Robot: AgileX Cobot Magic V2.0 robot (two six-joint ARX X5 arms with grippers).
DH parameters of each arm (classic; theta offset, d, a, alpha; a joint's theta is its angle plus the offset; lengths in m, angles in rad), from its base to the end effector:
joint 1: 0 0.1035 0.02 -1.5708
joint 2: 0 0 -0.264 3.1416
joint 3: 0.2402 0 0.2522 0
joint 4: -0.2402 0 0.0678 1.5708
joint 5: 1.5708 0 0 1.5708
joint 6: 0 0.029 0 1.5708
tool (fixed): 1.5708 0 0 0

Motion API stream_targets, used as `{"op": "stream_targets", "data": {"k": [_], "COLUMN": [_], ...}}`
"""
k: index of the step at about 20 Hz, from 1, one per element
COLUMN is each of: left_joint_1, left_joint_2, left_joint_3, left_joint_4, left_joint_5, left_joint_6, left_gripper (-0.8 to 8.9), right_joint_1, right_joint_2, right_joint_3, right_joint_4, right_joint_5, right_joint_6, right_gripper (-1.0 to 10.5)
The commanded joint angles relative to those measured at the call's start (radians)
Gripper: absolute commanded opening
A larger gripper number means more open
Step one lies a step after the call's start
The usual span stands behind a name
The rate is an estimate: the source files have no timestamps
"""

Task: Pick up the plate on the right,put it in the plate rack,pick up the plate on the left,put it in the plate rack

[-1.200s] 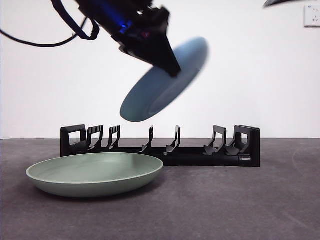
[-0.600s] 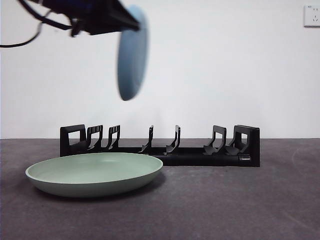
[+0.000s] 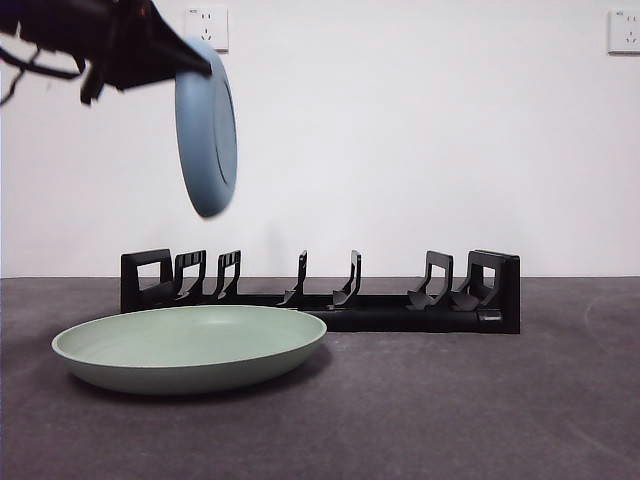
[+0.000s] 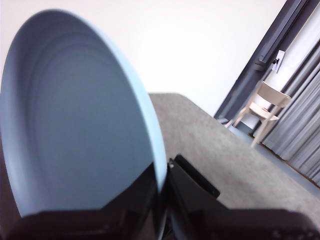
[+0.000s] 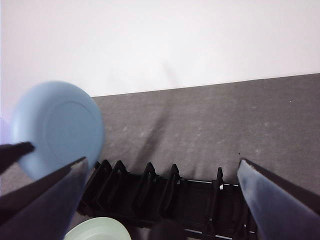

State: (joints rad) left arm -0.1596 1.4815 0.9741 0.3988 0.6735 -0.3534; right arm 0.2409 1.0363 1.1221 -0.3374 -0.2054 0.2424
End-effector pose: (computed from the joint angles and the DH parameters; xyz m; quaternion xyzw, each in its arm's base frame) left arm 0.3226 -0.0702 0.2901 -0.1741 0.1227 -0.3885 0.8965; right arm 0.2099 0.0577 0.3875 0.1148 0.1511 0.2028 0.9607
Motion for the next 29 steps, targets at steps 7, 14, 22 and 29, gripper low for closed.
{"op": "stream_targets", "data": {"k": [7, 14, 22, 29], "left_joint_1": [0.002, 0.000, -0.018, -0.050], "left_joint_2": [0.132, 0.167, 0.167, 0.167], "left_joint_3": [-0.003, -0.003, -0.003, -0.003], "left_joint_4": [0.026, -0.016, -0.153, -0.213], "left_joint_5": [-0.017, -0.046, -0.090, -0.097], "left_joint_6": [-0.018, 0.013, 0.077, 0.096], "left_gripper": [-0.10, -0.09, 0.49, 1.98], "right_joint_1": [0.000, 0.000, 0.000, 0.000], "right_joint_2": [0.003, 0.003, 0.003, 0.003], "right_joint_3": [0.001, 0.001, 0.001, 0.001], "right_joint_4": [-0.004, -0.007, -0.008, -0.010], "right_joint_5": [0.003, 0.004, 0.005, 0.003], "right_joint_6": [-0.008, -0.008, -0.008, -0.006], "right_gripper": [5.0, 5.0, 5.0, 5.0]}}
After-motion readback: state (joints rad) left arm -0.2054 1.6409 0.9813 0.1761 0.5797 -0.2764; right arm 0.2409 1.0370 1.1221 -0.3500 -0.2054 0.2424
